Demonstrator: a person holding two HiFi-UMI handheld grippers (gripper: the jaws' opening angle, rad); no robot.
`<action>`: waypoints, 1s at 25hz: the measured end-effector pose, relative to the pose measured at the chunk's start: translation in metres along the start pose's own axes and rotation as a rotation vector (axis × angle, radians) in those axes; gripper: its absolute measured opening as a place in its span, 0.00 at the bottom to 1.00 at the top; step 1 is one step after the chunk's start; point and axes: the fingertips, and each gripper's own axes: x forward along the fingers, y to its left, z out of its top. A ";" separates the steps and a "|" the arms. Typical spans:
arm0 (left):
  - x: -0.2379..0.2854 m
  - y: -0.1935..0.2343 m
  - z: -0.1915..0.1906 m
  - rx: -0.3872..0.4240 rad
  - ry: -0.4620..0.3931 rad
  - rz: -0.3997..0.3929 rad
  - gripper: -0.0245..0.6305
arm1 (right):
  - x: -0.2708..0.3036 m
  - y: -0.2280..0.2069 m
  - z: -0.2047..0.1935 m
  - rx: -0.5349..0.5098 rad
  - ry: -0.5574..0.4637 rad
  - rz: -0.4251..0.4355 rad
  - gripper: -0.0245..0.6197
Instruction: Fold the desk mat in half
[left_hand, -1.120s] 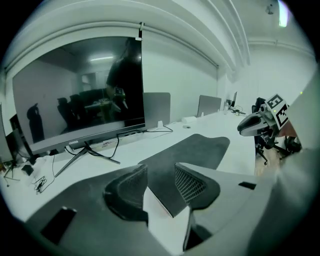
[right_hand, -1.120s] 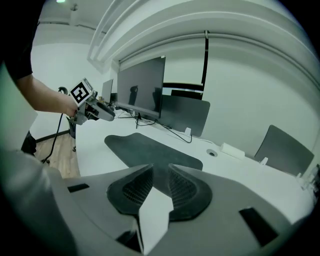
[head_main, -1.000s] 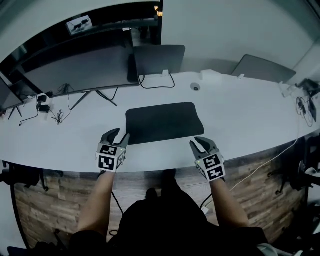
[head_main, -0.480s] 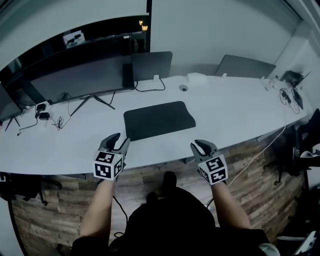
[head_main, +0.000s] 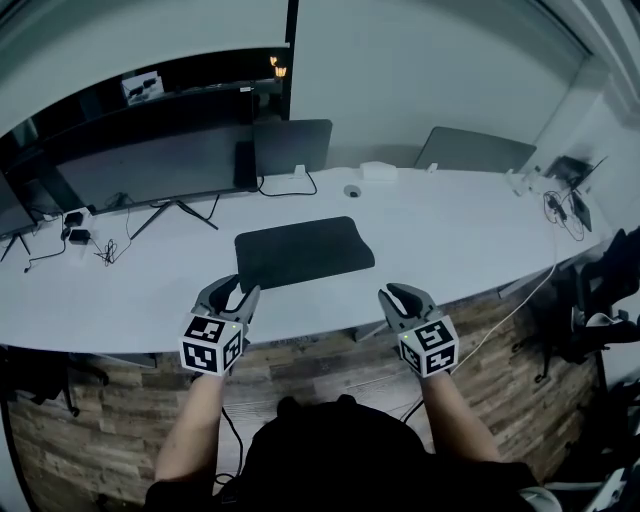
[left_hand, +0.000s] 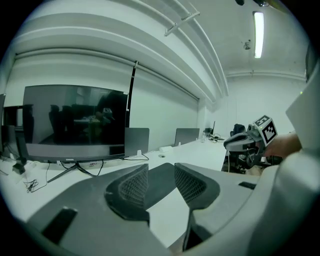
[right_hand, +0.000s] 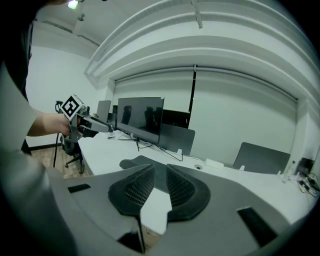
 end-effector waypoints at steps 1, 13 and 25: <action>0.000 -0.003 0.002 -0.010 -0.006 0.004 0.29 | -0.002 -0.002 0.003 0.001 -0.010 0.013 0.15; 0.009 -0.058 0.034 -0.053 -0.054 0.075 0.27 | -0.043 -0.068 0.020 0.074 -0.138 0.058 0.12; 0.020 -0.082 0.065 -0.001 -0.084 0.155 0.20 | -0.066 -0.118 -0.012 0.122 -0.172 0.054 0.05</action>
